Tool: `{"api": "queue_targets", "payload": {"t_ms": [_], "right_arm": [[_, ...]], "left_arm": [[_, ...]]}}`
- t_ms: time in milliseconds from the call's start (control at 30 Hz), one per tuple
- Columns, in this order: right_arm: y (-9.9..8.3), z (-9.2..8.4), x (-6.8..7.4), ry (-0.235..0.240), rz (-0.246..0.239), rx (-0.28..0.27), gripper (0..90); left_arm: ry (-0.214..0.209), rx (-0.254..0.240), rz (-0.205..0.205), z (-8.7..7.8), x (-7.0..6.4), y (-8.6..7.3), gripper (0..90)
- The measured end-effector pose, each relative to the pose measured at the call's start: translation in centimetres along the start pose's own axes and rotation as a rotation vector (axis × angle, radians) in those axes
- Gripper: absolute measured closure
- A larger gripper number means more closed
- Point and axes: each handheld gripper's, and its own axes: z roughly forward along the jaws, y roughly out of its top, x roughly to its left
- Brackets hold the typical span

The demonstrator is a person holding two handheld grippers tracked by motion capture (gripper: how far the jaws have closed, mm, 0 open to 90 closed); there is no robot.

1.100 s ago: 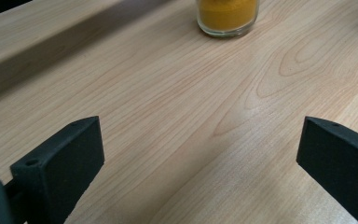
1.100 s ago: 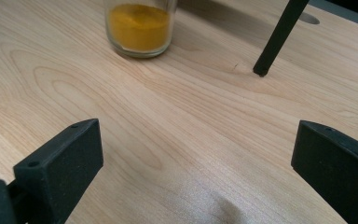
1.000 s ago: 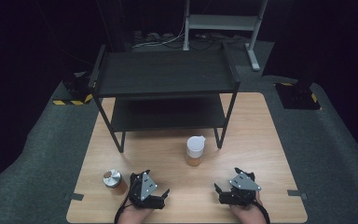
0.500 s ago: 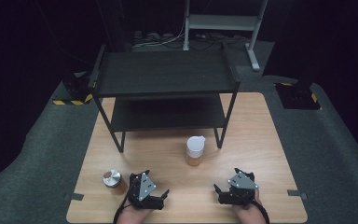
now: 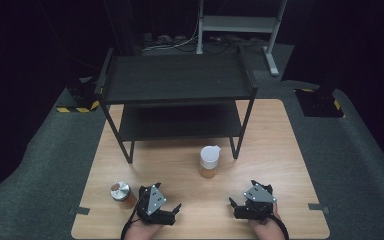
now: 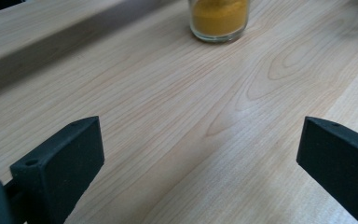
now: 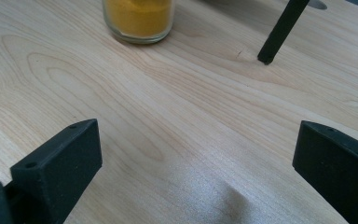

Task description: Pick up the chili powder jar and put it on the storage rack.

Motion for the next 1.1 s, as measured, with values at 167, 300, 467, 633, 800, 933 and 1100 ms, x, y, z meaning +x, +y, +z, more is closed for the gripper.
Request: {"api": "queue_targets", "payload": {"t_ms": [167,300,467,633,800,933,1100], "right_arm": [[0.0,0.0,0.0,-0.001,-0.002,-0.001,0.5],[0.0,0.0,0.1,0.001,-0.007,-0.001,0.5],[-0.1,0.0,0.0,0.0,-0.005,-0.004,0.5],[-0.1,0.0,0.1,-0.004,0.001,-0.003,0.5],[0.0,0.0,0.2,-0.008,-0.006,-0.003,0.5],[0.0,0.0,0.2,-0.009,-0.01,0.0,0.5],[0.1,0.0,0.3,-0.009,-0.016,0.003,0.5]], "left_arm": [[-0.008,-0.011,-0.01,-0.2,0.1,-0.3,0.7],[-0.017,-0.013,-0.011,-0.4,0.2,-0.4,0.7],[-0.043,-0.034,-0.025,-0.9,0.5,-0.4,0.7],[-0.058,-0.093,-0.017,-1.8,0.3,-0.4,0.4],[-0.058,-0.119,-0.013,-2.7,0.0,0.0,0.4],[-0.067,-0.155,-0.039,-3.4,0.0,0.0,0.4],[-0.057,-0.192,-0.028,-4.3,0.0,0.1,0.4]]}}
